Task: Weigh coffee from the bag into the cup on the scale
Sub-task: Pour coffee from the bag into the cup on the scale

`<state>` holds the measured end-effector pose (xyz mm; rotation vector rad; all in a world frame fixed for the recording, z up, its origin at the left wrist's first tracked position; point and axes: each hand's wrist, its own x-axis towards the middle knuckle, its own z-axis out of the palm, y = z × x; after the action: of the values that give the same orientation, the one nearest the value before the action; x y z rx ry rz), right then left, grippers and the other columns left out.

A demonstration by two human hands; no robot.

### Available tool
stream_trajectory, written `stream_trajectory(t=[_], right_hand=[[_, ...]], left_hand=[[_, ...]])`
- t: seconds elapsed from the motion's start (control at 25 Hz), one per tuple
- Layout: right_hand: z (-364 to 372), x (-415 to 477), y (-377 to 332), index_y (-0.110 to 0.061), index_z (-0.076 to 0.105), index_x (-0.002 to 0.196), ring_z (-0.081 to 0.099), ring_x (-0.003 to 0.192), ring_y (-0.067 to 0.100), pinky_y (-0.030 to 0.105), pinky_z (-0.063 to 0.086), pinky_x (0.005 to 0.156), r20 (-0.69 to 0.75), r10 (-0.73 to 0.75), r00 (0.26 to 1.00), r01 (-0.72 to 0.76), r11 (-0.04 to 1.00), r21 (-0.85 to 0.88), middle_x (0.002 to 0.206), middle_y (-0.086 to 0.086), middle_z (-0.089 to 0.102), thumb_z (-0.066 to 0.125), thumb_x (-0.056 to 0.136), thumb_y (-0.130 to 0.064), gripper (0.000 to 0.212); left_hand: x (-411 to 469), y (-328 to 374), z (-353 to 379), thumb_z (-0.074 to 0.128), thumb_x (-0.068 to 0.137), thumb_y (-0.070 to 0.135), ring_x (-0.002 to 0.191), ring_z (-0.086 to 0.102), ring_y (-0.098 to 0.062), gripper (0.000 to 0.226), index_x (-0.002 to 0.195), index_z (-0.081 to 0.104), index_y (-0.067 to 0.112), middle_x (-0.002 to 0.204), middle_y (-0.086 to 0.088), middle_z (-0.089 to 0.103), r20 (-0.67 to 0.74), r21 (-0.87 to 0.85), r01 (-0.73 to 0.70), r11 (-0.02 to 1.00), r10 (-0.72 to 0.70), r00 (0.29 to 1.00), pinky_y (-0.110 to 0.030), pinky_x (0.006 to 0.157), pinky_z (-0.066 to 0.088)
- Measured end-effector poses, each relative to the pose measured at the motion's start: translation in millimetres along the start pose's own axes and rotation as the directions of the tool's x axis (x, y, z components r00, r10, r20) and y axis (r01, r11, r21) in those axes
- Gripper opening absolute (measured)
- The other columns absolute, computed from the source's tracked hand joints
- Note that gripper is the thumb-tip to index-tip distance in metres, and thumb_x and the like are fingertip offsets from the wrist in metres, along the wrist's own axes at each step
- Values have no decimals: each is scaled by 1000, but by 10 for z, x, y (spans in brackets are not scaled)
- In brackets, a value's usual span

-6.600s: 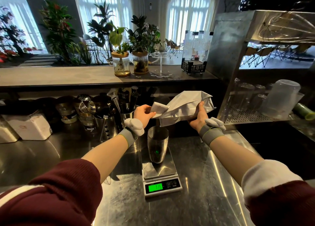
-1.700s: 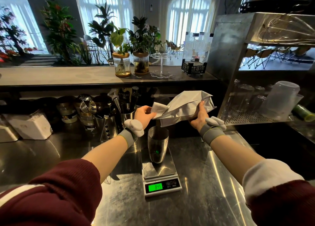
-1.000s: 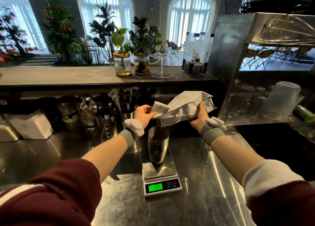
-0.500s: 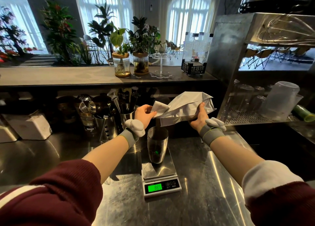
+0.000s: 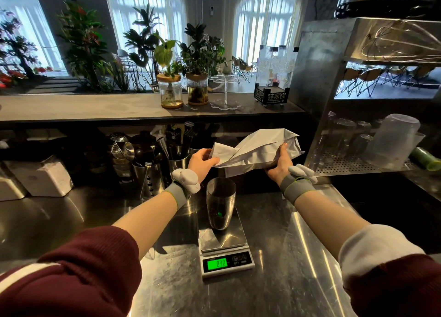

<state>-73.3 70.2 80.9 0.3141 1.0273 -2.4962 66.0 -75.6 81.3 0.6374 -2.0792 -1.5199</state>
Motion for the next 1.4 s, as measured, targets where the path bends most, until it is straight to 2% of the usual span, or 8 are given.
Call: stream_trajectory(t=[0.12,0.32,0.52,0.68,0.92,1.12,1.28,1.4], right_hand=[[-12,10,7,-13,52,134,56,122,32,52,46,97,-1,0,1000,0,1000,8,133,11,59,54,90,-46,55],[-15,17,33,-15,54,133,58,120,31,49,48,92,0,1,1000,-1,1000,-13,132,11,60,56,88,-48,56],[11,12,12,-14,54,133,58,120,31,48,48,87,-4,-1,1000,0,1000,-27,132,11,60,56,89,-47,55],[25,-4,-24,-14,53,134,56,123,31,49,46,88,-3,0,1000,0,1000,-17,134,11,59,54,91,-46,53],[6,-1,-10,-15,54,133,58,120,31,48,49,88,-7,8,1000,-8,1000,-12,132,10,60,57,88,-48,56],[19,9,-30,-14,57,128,64,89,27,48,48,84,19,-9,1000,8,1000,11,132,10,60,55,90,-45,50],[23,18,-36,-16,54,134,59,117,30,49,48,86,4,-2,1000,2,1000,-10,134,9,59,56,89,-46,54],[30,18,-35,-15,53,134,57,121,30,50,48,89,-6,0,1000,0,1000,-16,134,10,59,56,89,-46,54]], left_hand=[[-6,1,2,61,83,6,107,58,-29,37,118,56,0,120,-21,62,1,11,2,1000,-2,1000,-44,99,47],[-15,-2,21,64,81,4,87,57,-21,25,105,62,-4,105,-24,66,-54,87,-69,994,74,996,-35,83,50],[-19,8,0,64,82,6,91,59,-25,28,109,60,-3,108,-24,66,-35,82,-61,995,64,997,-38,87,50],[-23,3,3,64,82,7,108,59,-33,35,116,57,-1,116,-21,63,-17,50,-21,999,22,1000,-42,96,48],[-16,19,2,65,81,6,92,61,-27,25,105,62,-2,104,-21,67,-46,75,-82,994,86,995,-41,89,53],[-14,13,-14,64,82,5,90,57,-21,28,109,61,-3,109,-24,65,-23,25,-70,997,71,997,-42,89,51],[-24,19,-16,60,84,4,98,54,-20,36,118,55,-3,119,-22,61,12,-31,-18,999,18,1000,-39,92,46],[-15,5,-10,59,84,4,100,53,-20,37,120,54,-2,119,-20,61,17,-33,-2,999,2,1000,-40,95,46]])
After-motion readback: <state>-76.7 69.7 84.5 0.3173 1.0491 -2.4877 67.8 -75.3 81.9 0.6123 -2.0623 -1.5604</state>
